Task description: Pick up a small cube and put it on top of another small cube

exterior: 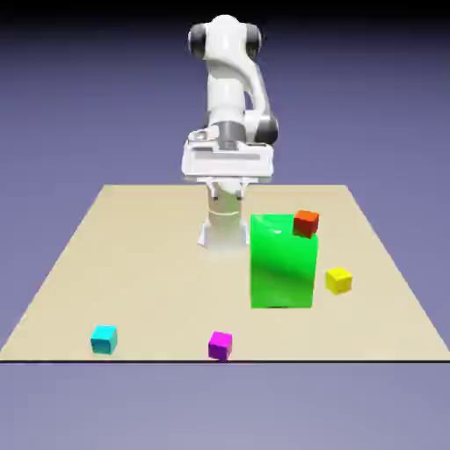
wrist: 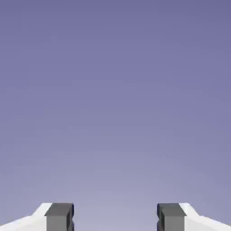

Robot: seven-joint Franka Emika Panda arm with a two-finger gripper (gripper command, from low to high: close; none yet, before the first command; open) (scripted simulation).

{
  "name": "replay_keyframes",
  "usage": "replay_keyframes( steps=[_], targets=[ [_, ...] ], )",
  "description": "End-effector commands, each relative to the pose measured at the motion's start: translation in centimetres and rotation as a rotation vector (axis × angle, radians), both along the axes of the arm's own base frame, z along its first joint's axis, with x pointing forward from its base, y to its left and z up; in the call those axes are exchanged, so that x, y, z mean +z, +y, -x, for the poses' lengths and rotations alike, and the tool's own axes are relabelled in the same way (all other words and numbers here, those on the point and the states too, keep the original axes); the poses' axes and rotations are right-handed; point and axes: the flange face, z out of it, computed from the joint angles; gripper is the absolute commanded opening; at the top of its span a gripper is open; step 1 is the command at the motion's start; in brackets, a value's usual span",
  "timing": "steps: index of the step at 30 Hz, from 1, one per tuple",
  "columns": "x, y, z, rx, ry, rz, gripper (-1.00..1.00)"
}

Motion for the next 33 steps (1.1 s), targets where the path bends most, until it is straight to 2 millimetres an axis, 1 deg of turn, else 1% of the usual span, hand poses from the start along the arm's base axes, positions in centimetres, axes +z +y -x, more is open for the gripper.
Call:
replay_keyframes(
  steps=[1,9,14,18,22,26,33],
  targets=[
    [-0.4,-0.5,-0.7,0.023,0.023,0.041,0.00],
    [-4.3,-5.3,-5.7,0.233,0.224,0.318,0.00],
    [-7.4,-8.9,-8.2,0.389,0.356,0.441,0.00],
    [-10.3,-12.1,-9.8,0.527,0.456,0.511,0.00],
    [-13.4,-15.5,-10.9,0.675,0.545,0.558,0.00],
    [-16.7,-19.0,-11.6,0.831,0.619,0.583,0.00],
    [-22.9,-25.2,-11.6,1.115,0.699,0.582,0.00]
  ],
)
